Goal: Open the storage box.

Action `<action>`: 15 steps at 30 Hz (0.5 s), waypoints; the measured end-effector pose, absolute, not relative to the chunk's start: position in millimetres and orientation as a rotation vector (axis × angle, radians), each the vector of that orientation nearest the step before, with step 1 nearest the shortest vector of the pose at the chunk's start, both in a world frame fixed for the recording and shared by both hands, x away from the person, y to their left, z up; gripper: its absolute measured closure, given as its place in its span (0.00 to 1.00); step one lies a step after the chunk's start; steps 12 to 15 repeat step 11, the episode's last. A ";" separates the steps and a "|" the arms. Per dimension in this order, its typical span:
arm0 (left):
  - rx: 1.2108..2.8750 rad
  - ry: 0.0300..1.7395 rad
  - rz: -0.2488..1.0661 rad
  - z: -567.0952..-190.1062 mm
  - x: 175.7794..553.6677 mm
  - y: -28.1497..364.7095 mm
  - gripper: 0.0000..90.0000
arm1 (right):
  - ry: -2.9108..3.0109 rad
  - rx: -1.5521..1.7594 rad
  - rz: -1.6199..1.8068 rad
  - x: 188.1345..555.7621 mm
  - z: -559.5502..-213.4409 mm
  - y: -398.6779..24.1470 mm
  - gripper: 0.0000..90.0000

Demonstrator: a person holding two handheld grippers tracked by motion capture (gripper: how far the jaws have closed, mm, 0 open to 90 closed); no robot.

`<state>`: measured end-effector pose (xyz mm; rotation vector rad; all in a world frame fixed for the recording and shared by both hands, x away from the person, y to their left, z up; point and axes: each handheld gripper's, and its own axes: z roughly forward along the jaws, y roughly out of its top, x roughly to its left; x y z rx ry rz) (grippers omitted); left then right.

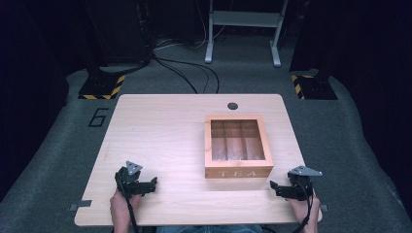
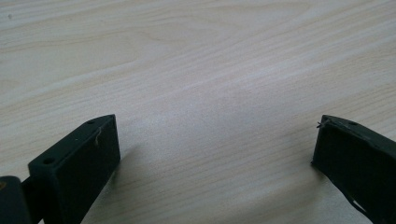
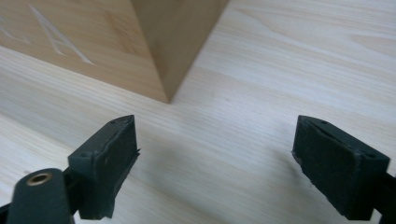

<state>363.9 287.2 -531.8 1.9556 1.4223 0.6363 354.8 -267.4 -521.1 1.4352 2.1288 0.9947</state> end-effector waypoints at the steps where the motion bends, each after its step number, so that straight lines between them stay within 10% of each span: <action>1: 1.956 1.422 0.635 -531.8 363.8 287.2 0.00 | 2.132 1.420 0.981 355.4 -522.4 -269.3 0.13; 15: 1.956 1.423 0.637 -531.8 364.0 287.4 0.00 | 2.114 1.415 0.907 362.1 -528.2 -274.3 0.07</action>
